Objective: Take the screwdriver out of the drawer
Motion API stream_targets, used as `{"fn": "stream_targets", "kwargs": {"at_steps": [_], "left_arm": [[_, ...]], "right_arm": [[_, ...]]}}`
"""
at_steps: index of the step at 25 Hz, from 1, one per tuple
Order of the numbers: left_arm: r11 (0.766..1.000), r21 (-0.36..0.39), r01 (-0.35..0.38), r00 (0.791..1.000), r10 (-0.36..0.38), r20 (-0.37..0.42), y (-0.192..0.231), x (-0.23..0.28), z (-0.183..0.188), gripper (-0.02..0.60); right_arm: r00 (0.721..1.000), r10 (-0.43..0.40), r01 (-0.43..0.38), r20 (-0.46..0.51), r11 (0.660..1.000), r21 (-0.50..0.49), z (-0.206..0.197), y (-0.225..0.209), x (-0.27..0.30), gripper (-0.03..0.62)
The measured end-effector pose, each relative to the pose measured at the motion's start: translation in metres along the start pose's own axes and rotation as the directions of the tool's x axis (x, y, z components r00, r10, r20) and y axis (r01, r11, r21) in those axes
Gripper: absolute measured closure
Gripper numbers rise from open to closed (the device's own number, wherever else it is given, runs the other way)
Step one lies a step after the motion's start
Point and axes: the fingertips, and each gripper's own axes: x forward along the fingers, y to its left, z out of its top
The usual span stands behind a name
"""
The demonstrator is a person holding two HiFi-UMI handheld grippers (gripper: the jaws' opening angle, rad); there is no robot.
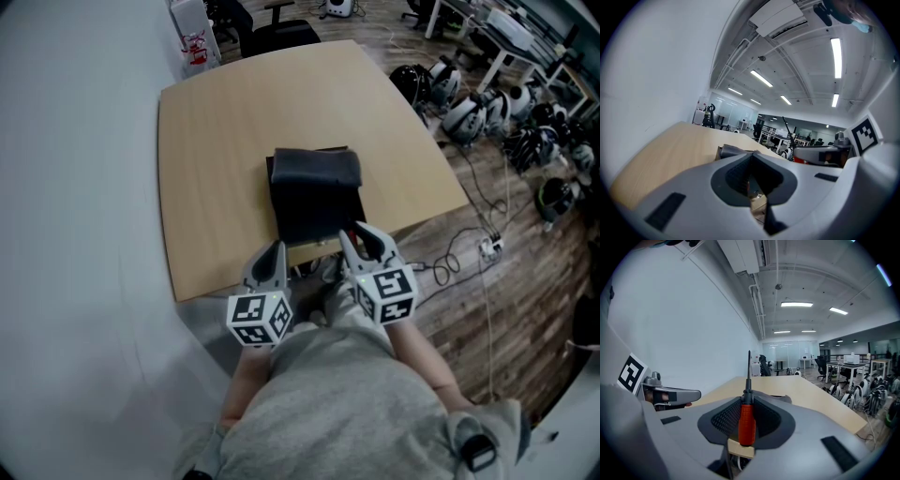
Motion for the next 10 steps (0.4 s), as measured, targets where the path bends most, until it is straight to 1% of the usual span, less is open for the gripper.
{"fn": "stream_targets", "kwargs": {"at_steps": [10], "left_arm": [[1.000,-0.009,0.002,1.000,-0.002,-0.003,0.0034,0.0075,-0.0046,0.580]], "right_arm": [[1.000,0.010,-0.010,0.006,1.000,0.005,-0.0016,0.0014,0.0063,0.510]]}}
